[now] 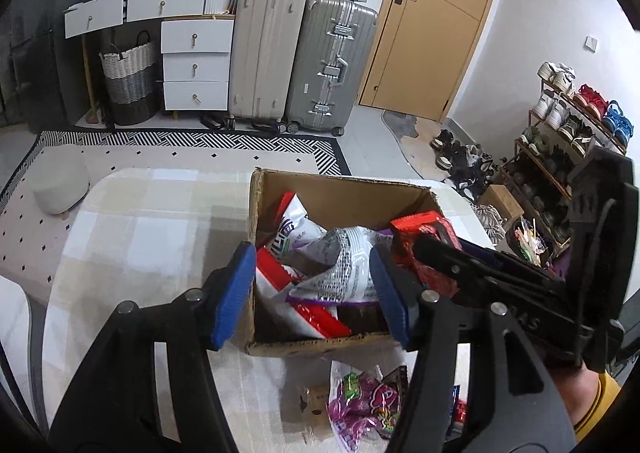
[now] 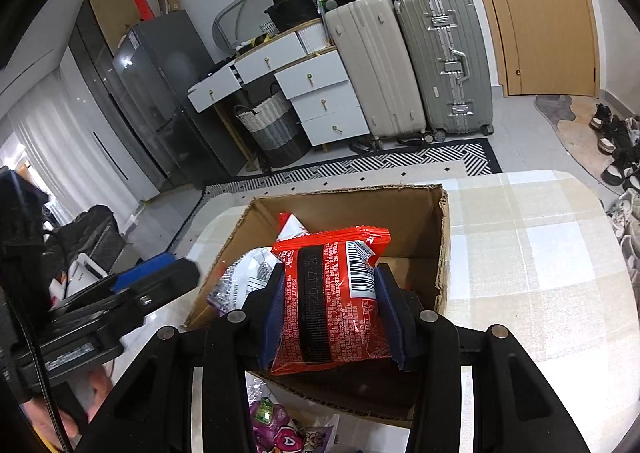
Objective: Organize snacks
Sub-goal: 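Lower both snacks into the box and open both tools, then withdraw both tools from the box back over the remaining snacks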
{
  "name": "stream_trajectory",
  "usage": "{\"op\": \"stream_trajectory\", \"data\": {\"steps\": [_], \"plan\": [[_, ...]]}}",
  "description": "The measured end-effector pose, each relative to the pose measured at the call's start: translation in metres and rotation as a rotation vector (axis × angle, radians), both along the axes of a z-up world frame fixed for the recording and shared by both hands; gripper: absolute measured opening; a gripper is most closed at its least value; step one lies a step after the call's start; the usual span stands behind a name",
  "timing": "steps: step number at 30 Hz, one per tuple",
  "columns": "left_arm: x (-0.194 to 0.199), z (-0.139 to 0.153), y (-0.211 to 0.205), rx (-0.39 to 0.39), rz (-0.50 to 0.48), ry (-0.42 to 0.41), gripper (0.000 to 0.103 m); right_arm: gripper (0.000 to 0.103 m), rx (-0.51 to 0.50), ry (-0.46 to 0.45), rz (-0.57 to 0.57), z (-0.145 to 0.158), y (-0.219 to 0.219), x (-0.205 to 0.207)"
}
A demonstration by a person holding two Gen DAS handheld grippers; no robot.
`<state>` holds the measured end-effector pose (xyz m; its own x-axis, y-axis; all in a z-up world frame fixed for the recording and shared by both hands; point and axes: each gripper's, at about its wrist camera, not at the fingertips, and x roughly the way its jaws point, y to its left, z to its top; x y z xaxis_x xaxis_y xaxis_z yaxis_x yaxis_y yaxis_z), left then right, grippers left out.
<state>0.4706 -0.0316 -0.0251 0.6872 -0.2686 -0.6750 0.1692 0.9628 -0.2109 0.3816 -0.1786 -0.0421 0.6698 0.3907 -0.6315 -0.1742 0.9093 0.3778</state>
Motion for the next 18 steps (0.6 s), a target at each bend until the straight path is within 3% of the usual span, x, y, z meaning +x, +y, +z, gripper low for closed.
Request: {"op": "stream_trajectory", "data": {"steps": [11, 18], "plan": [[-0.065, 0.037, 0.017, -0.007, 0.009, -0.045, 0.072, 0.055, -0.013, -0.056, -0.028, 0.027, -0.006, -0.022], [-0.134, 0.064, 0.026, -0.015, 0.027, -0.084, 0.079, 0.060, 0.014, -0.125, -0.034, 0.060, -0.016, -0.078]]}}
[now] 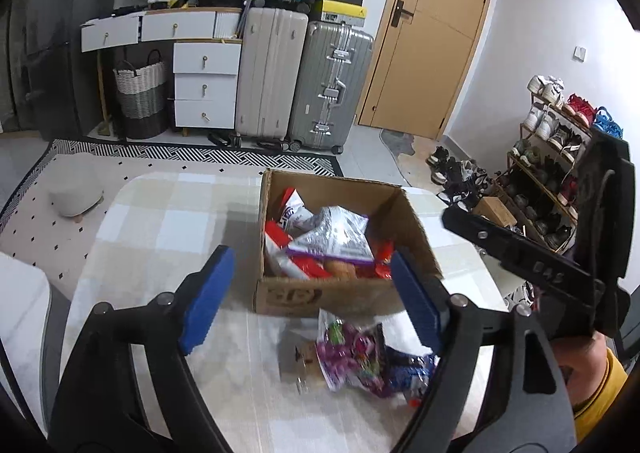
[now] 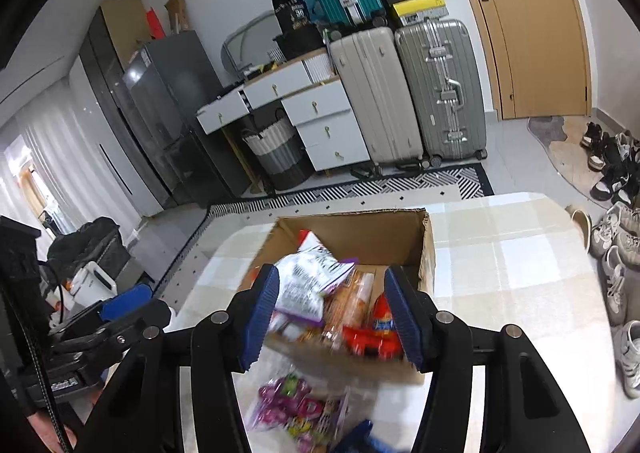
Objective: Organize snacks
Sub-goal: 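Withdraw both tools from the box back over the remaining snacks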
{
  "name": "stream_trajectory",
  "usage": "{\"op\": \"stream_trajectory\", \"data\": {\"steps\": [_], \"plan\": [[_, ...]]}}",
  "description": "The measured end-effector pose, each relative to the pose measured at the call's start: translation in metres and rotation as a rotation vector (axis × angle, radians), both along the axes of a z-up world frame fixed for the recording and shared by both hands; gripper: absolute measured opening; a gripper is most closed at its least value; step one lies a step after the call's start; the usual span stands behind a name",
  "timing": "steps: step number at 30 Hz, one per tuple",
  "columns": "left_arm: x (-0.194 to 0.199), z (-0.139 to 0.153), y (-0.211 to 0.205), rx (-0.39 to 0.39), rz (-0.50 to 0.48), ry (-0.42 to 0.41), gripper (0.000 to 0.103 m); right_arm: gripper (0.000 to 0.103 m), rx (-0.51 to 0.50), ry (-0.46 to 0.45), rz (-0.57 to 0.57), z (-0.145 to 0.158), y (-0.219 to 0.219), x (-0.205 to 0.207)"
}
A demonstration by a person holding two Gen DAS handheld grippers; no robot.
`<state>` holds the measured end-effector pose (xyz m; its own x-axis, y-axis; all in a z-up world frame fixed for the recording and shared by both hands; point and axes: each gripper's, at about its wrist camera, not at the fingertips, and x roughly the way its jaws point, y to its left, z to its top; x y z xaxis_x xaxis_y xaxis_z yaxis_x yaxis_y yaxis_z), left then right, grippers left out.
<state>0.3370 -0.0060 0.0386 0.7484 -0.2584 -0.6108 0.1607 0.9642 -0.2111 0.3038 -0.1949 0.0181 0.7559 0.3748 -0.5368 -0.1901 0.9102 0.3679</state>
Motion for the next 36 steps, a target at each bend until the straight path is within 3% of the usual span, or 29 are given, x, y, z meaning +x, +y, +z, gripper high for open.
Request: {"op": "stream_trajectory", "data": {"steps": [2, 11, 15, 18, 29, 36], "plan": [[-0.023, 0.007, 0.002, 0.000, 0.009, -0.014, 0.079, 0.067, 0.006, -0.029, 0.002, 0.008, -0.003, -0.021], [-0.125, 0.044, 0.005, -0.014, 0.018, -0.108, 0.086, 0.075, 0.010, -0.165, 0.018, 0.037, -0.007, -0.135], [-0.169, 0.053, 0.004, -0.014, 0.021, -0.142, 0.103, 0.078, -0.006, -0.218, 0.015, 0.046, -0.005, -0.180], [-0.202, 0.054, 0.001, -0.005, 0.016, -0.153, 0.103, 0.085, -0.013, -0.241, 0.000, 0.046, -0.006, -0.207], [-0.273, 0.005, 0.002, 0.020, -0.018, -0.031, 0.103, 0.088, -0.046, -0.227, -0.048, 0.019, -0.009, -0.267], [-0.251, -0.024, -0.001, 0.026, -0.032, 0.032, 0.103, 0.089, -0.029, -0.166, -0.061, -0.012, -0.015, -0.265]]}}
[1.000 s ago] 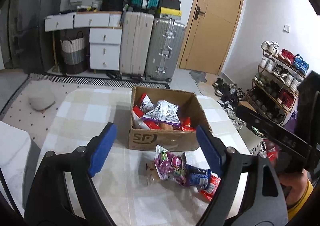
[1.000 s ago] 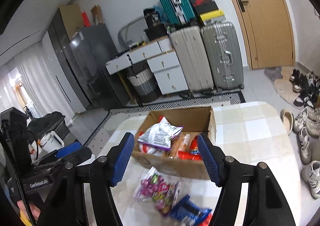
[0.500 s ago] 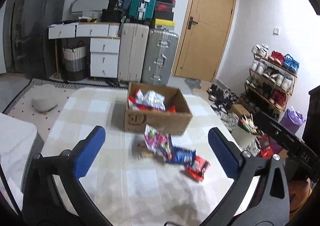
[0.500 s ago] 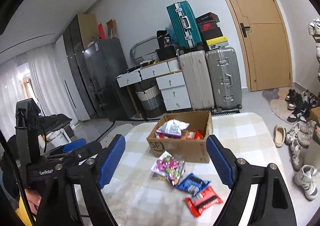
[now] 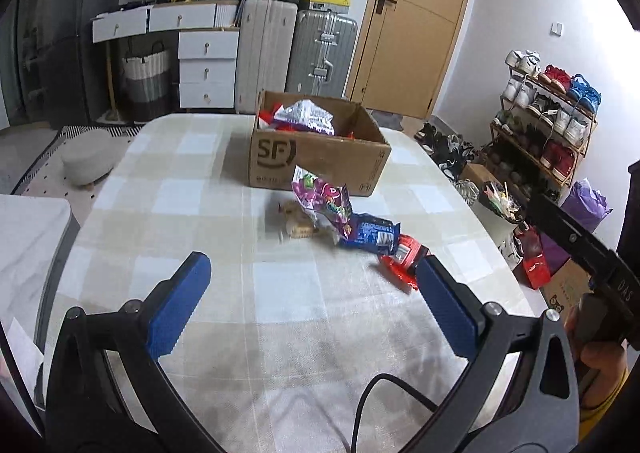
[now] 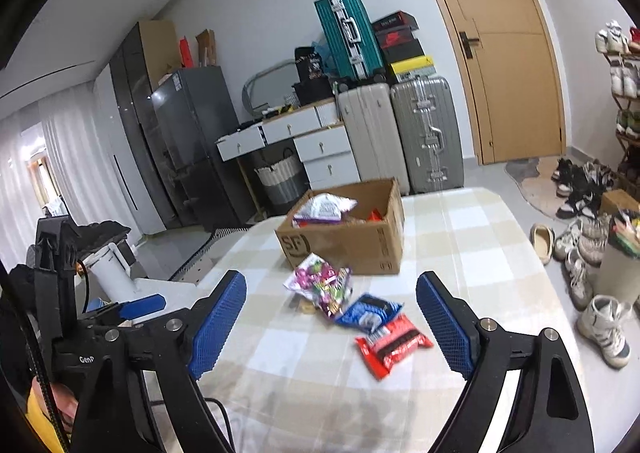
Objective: Organize snacks
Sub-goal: 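Withdraw both tools from the box back over the remaining snacks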
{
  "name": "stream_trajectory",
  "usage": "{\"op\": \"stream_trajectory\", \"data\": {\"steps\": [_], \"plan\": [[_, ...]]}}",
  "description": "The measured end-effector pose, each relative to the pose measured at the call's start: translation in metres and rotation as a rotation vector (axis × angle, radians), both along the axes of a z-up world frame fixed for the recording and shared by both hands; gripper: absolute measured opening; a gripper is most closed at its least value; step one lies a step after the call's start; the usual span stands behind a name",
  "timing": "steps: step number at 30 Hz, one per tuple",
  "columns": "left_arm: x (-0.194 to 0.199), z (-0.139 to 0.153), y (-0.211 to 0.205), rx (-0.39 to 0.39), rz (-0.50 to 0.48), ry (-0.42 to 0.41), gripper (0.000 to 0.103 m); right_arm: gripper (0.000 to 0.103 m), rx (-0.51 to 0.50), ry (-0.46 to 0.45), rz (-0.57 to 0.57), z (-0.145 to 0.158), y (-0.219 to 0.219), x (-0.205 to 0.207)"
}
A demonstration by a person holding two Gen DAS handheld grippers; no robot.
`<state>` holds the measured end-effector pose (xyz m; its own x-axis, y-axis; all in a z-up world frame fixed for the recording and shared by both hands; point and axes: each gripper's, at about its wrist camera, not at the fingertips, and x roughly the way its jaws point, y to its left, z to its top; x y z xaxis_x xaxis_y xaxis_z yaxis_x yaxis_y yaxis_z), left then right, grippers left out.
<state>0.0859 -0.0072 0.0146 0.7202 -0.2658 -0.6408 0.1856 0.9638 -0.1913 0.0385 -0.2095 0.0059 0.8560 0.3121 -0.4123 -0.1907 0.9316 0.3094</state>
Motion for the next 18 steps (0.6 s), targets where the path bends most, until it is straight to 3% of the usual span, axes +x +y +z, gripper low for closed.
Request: {"op": "stream_trajectory", "data": {"steps": [18], "plan": [[0.082, -0.042, -0.014, 0.019, -0.004, 0.081, 0.103, 0.089, 0.035, 0.098, -0.008, -0.050, -0.015, 0.027]]}}
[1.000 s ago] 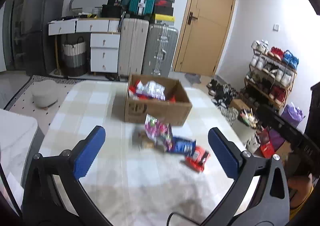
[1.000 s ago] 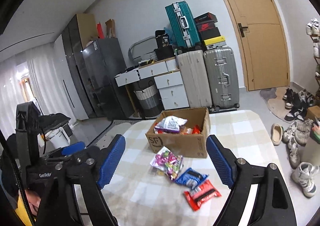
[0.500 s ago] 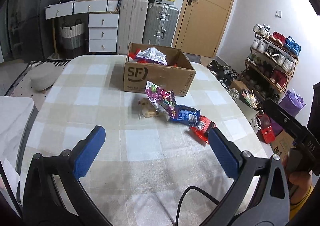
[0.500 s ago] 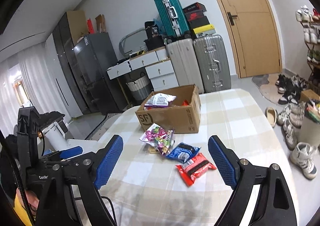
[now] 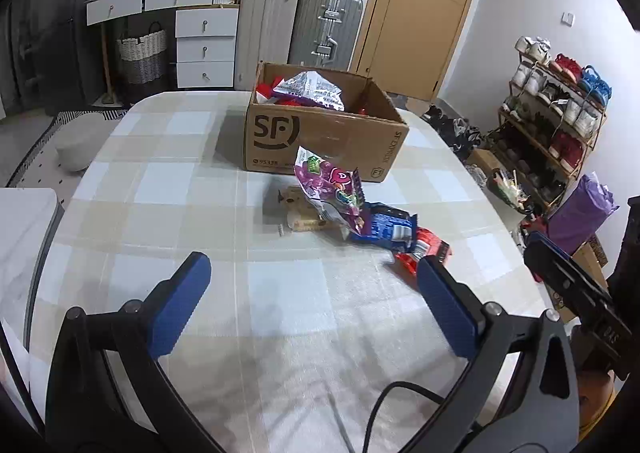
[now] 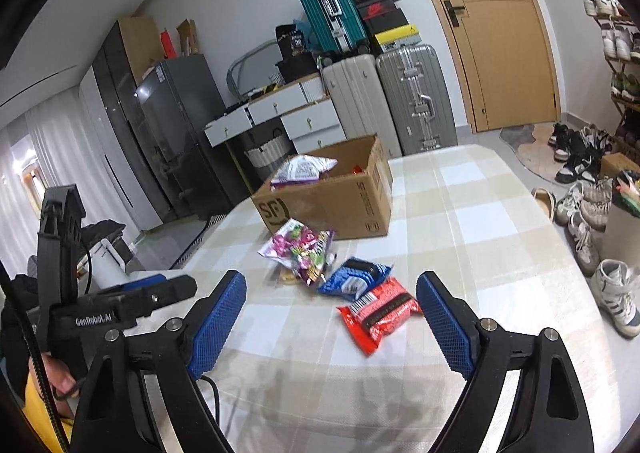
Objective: Organize snacks
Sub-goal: 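Withdraw both tools from the box back over the remaining snacks, then grasp the purple candy bag with the left tool while the right tool grasps the red pack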
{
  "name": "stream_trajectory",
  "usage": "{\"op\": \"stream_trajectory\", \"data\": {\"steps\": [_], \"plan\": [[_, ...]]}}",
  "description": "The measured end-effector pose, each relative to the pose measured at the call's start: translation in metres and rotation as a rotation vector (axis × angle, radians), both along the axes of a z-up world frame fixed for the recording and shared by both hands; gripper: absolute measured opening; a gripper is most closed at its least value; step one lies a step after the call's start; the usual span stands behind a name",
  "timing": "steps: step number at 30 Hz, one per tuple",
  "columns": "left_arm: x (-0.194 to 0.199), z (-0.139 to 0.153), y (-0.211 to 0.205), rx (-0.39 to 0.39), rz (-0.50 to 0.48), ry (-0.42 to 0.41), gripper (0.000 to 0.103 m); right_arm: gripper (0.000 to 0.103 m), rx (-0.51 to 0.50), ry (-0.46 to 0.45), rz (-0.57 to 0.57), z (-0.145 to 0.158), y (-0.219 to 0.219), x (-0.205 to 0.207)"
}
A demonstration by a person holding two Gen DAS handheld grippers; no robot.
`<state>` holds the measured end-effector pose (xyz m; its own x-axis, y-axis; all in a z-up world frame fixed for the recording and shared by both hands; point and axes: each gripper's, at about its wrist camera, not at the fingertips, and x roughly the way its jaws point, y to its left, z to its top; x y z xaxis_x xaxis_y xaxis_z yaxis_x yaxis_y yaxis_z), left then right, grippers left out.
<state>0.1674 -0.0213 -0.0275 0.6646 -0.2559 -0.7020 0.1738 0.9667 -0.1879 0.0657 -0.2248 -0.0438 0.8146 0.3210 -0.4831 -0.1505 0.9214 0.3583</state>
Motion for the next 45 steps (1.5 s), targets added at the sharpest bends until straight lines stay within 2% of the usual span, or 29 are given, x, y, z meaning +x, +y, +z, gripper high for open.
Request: {"op": "stream_trajectory", "data": {"steps": [11, 19, 26, 29, 30, 31, 33, 35, 38, 40, 45], "plan": [[0.052, -0.025, -0.019, 0.026, -0.005, 0.034, 0.103, 0.089, 0.000, 0.039, -0.001, -0.027, -0.008, 0.030], [0.106, -0.047, -0.031, 0.048, -0.003, 0.062, 0.103, 0.089, 0.021, 0.072, -0.003, -0.048, -0.013, 0.053], [0.156, -0.075, -0.036, 0.004, 0.001, 0.119, 0.102, 0.089, 0.030, 0.093, 0.025, -0.063, -0.011, 0.072], [0.173, -0.085, -0.040, -0.034, -0.012, 0.138, 0.098, 0.089, 0.031, 0.105, 0.036, -0.069, -0.011, 0.081], [0.178, -0.088, -0.043, -0.044, -0.027, 0.146, 0.094, 0.089, 0.033, 0.107, 0.038, -0.070, -0.011, 0.082], [0.181, -0.091, -0.045, -0.044, -0.033, 0.149, 0.079, 0.089, 0.035, 0.111, 0.042, -0.073, -0.010, 0.085], [0.189, -0.098, -0.053, -0.040, -0.069, 0.173, 0.054, 0.089, 0.040, 0.118, 0.045, -0.077, -0.011, 0.089], [0.194, -0.102, -0.058, -0.075, -0.113, 0.181, 0.042, 0.089, 0.049, 0.131, 0.050, -0.080, -0.011, 0.091], [0.197, -0.102, -0.063, -0.062, -0.122, 0.162, 0.038, 0.089, 0.077, 0.143, 0.051, -0.083, -0.015, 0.092], [0.199, -0.101, -0.063, -0.072, -0.123, 0.157, 0.029, 0.089, 0.089, 0.146, 0.047, -0.084, -0.017, 0.093], [0.197, -0.095, -0.063, -0.074, -0.133, 0.148, 0.026, 0.089, 0.101, 0.155, 0.048, -0.086, -0.019, 0.094]]}}
